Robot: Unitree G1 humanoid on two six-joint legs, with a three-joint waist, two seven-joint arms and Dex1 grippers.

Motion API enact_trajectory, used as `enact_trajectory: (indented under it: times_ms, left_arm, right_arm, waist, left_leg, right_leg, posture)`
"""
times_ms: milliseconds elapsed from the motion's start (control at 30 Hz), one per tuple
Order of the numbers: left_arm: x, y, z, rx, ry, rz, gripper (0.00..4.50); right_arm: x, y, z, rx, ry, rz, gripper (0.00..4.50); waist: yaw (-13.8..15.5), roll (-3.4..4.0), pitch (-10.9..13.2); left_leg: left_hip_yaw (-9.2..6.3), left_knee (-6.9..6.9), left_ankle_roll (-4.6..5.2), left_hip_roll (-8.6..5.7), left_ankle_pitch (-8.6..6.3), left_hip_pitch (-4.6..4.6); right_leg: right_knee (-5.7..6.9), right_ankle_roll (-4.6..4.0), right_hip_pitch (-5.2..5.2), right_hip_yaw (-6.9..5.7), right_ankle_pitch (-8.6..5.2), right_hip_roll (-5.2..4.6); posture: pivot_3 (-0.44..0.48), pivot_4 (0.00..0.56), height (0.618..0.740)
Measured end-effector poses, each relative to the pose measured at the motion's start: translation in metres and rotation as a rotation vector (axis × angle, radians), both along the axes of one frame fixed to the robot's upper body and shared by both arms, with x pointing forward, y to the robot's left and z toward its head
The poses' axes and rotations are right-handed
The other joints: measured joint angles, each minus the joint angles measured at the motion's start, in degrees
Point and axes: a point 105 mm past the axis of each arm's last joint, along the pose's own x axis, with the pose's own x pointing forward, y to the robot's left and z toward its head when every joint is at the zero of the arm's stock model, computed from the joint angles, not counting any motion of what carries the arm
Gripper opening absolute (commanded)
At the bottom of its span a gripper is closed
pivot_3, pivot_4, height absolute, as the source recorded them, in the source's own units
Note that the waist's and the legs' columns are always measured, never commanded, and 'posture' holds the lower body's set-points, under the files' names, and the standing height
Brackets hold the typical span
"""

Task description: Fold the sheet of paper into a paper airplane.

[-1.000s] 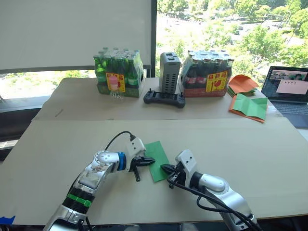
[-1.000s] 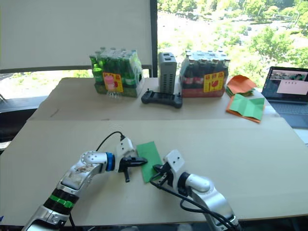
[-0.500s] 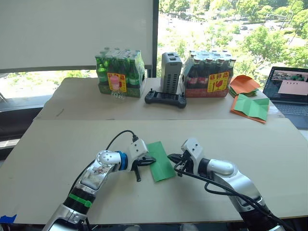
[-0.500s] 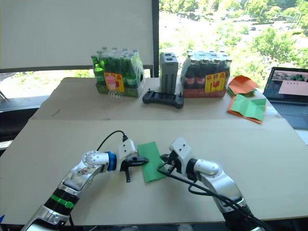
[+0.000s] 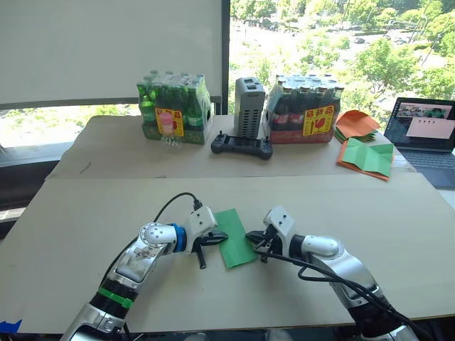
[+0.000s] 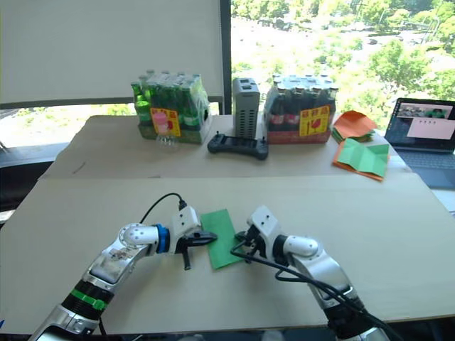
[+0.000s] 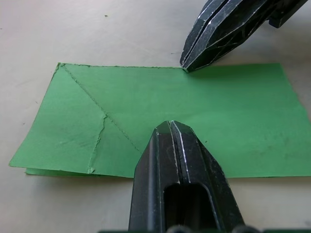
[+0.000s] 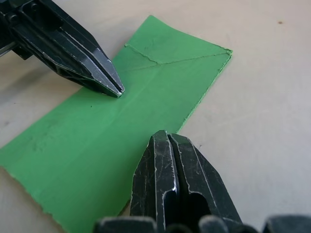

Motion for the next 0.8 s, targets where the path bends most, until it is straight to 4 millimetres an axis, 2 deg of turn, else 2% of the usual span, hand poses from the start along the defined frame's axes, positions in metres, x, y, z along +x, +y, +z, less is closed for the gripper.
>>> enact_trajectory:
  times_ms: [433,567,800]
  left_arm:
    - [-0.001,0.001,0.0,0.003,-0.002,0.002,0.0]
    - [-0.001,0.001,0.0,0.004,-0.004,0.0,0.0]
    - [-0.003,0.0,0.0,0.005,-0.005,-0.004,0.0]
  right_arm:
    - [0.023,0.021,0.004,-0.01,-0.023,0.004,0.02]
    - [0.036,0.031,0.007,-0.016,-0.032,-0.02,0.02]
    - [0.051,0.032,0.01,-0.027,-0.06,-0.059,0.02]
  waist:
    - [-0.1,0.01,0.0]
    - [-0.1,0.01,0.0]
    - [-0.1,0.02,0.0]
  left_leg:
    - [0.0,0.0,-0.02,0.0,0.0,0.01]
    - [0.0,0.0,-0.04,0.0,0.01,0.01]
    - [0.0,0.0,-0.06,-0.01,0.0,0.0]
  right_leg:
    - [0.02,0.0,-0.02,0.01,0.0,0.01]
    - [0.04,-0.01,-0.04,0.01,0.0,0.01]
    - [0.04,-0.01,-0.05,0.0,0.0,0.0]
  posture:
    - [0.0,0.15,0.678]
    - [0.0,0.15,0.678]
    - [0.0,0.15,0.678]
